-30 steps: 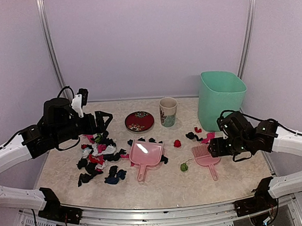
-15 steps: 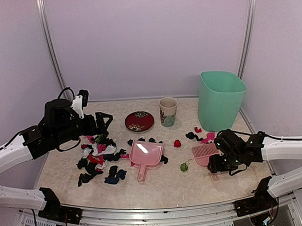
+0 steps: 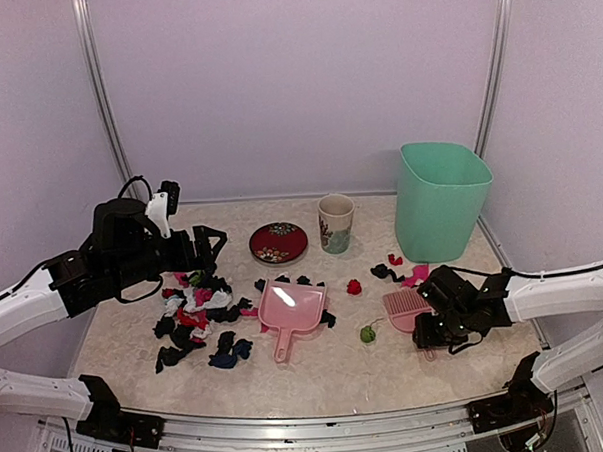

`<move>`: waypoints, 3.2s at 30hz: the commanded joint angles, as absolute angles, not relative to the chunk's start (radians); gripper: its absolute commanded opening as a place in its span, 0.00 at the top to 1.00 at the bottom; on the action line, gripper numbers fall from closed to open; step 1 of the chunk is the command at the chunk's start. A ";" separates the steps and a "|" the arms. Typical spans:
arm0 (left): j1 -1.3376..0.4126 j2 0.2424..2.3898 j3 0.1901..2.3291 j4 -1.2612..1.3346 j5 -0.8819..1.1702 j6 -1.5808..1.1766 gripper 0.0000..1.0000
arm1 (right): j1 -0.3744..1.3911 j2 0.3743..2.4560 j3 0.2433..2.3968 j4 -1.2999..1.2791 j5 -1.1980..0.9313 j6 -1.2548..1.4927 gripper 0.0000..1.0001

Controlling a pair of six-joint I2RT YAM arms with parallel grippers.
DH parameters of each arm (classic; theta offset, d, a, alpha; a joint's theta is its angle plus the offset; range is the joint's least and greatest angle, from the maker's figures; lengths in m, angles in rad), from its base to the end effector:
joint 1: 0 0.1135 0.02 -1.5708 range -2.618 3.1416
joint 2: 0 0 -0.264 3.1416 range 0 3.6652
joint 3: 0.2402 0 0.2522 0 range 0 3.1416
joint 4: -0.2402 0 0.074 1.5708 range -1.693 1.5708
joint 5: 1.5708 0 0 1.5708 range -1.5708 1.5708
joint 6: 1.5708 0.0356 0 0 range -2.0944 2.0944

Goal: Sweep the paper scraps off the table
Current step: Pick up the broom from the center of the board, then pass from the right arm to the left

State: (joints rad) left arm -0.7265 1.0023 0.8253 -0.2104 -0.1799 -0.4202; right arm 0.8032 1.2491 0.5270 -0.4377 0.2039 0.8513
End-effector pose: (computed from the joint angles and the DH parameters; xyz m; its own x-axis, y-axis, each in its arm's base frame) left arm 0.1765 -0.1484 0.3107 -0.4739 -0.1158 -0.8729 0.3684 0.8743 -0.3160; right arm 0.1465 0.1414 0.1473 -0.9073 0.1206 -0.4029 0.0514 0.9827 0.1782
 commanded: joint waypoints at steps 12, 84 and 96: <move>-0.732 1.011 0.848 -0.207 -0.199 -0.422 0.01 | 0.814 1.351 0.540 -0.410 0.245 0.827 0.56; -0.734 1.197 0.978 -0.145 0.365 -0.537 0.01 | 0.984 1.132 0.722 -0.119 0.022 -0.189 1.00; -0.825 1.338 0.974 -0.089 0.528 -0.580 0.01 | 1.009 1.233 0.831 -0.113 -0.104 -0.449 1.00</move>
